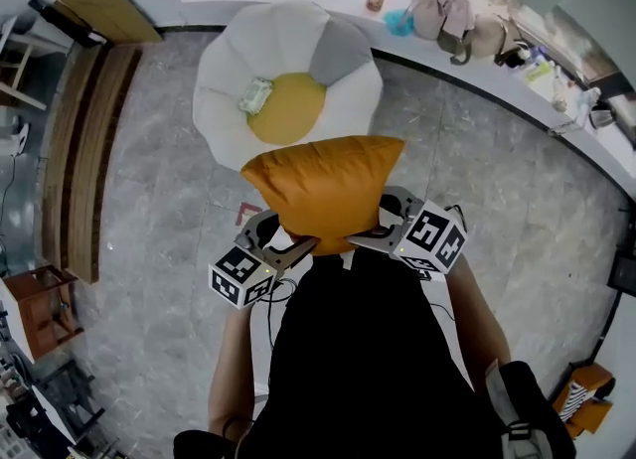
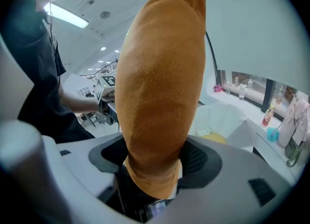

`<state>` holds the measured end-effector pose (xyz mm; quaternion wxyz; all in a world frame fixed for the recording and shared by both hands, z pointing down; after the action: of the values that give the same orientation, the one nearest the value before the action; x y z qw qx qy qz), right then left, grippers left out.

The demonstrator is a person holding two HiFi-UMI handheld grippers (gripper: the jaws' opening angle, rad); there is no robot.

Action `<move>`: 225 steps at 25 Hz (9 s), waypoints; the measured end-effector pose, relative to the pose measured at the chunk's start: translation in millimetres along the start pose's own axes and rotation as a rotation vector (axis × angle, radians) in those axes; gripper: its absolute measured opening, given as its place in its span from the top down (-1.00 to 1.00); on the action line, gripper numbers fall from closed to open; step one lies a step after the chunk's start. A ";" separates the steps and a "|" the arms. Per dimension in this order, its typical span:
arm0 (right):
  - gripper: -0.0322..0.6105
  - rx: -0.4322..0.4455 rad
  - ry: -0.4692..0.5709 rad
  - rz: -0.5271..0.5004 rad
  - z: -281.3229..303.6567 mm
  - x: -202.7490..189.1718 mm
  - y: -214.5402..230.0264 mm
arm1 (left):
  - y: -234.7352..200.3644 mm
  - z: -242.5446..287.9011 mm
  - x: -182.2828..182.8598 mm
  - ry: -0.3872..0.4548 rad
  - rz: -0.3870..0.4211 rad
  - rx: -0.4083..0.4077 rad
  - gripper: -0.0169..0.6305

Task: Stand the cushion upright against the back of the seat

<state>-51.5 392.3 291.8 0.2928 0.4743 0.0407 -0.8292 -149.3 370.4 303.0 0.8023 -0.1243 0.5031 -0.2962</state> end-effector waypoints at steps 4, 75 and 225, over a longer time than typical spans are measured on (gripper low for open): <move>-0.11 -0.011 -0.026 -0.019 -14.0 -7.5 27.3 | -2.6 27.9 14.5 -0.046 -0.002 0.037 0.05; -0.09 0.182 -0.382 -0.298 94.1 20.0 447.2 | -306.9 227.9 197.5 -0.226 -0.010 0.405 0.16; 0.35 -0.149 -0.071 -0.073 141.6 103.9 343.5 | -257.1 63.9 150.2 0.269 -0.133 0.553 0.90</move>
<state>-18.8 13.5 357.2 0.2981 0.4198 0.1089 -0.8503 -135.3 69.9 350.3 0.7107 0.1064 0.4961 -0.4873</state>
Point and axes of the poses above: the fingertips, and each gripper's own axes: z forward along the fingers, y to its right, x out of its top, the point moved 2 cm from there along -z, backward along the fingers, and after that the axes turned 8 degrees about -z, right-handed, at the moved point
